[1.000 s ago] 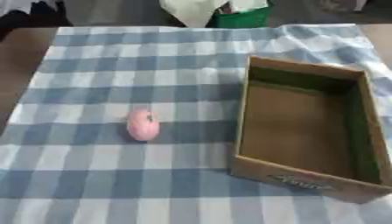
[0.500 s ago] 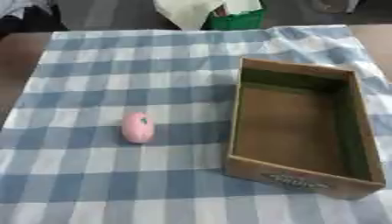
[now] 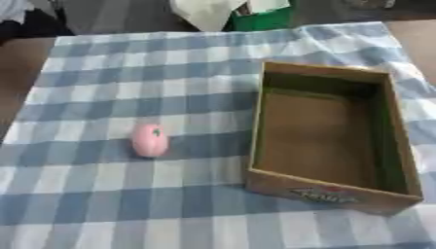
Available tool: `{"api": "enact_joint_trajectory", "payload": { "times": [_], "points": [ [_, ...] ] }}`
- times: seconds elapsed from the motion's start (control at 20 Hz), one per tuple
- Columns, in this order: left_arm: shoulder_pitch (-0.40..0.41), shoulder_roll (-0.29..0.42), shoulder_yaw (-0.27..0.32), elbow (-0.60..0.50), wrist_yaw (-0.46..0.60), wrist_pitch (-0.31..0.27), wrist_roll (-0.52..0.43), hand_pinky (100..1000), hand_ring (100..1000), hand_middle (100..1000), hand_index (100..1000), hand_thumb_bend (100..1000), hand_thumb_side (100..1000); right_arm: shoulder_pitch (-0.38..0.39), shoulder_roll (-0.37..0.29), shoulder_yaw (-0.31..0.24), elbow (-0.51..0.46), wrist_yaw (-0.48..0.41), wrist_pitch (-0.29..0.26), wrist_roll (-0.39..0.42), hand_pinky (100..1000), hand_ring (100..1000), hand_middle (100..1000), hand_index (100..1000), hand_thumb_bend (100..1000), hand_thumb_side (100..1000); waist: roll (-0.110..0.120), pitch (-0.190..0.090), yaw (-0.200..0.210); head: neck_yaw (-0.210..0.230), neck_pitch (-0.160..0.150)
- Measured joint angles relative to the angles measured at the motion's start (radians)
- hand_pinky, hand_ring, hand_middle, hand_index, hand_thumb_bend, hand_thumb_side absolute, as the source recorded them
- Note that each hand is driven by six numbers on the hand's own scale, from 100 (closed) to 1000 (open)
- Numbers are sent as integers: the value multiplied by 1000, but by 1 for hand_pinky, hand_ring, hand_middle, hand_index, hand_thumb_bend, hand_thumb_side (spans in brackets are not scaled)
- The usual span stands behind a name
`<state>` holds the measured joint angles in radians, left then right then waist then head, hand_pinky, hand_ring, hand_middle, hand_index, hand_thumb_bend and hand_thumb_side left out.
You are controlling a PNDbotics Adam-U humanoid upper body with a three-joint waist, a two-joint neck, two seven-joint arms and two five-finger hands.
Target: Pick up objects on the table and place them in the box.
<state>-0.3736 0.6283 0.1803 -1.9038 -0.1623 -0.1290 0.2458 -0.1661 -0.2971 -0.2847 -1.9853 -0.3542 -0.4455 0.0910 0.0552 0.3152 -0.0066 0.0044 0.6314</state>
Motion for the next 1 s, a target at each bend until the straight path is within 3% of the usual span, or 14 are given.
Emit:
{"api": "enact_joint_trajectory", "payload": {
  "times": [0.05, 0.25, 0.5, 0.7, 1.0],
  "points": [
    [-8, 22, -22, 4, -14, 13, -13, 455, 634, 683, 887, 997, 974, 0, 0, 2, 0, 0, 1, 2, 859, 843, 637, 929, 100, 1000, 2, 0, -4, 4, 0],
    [-20, 108, -111, 24, -68, 47, -66, 448, 643, 690, 885, 1000, 954, -2, -3, 11, 0, -7, 3, 12, 859, 843, 637, 929, 100, 1000, 5, 0, -21, 22, 0],
    [-43, 223, -228, 65, -139, 47, -137, 446, 655, 703, 893, 1000, 937, -9, -6, 20, 0, -18, 7, 25, 860, 843, 636, 928, 100, 1000, 1, 0, -30, 43, -1],
    [-65, 310, -325, 88, -199, 23, -196, 470, 680, 748, 980, 1000, 816, -10, -6, 25, 0, -25, 13, 32, 861, 845, 636, 928, 100, 1000, -3, 0, -36, 56, -8],
    [-127, 331, -469, 157, -286, -13, -284, 574, 781, 840, 1000, 971, 717, -9, -6, 27, 0, -26, 18, 40, 862, 845, 634, 928, 100, 1000, -2, 0, -30, 63, -8]
  ]
}}
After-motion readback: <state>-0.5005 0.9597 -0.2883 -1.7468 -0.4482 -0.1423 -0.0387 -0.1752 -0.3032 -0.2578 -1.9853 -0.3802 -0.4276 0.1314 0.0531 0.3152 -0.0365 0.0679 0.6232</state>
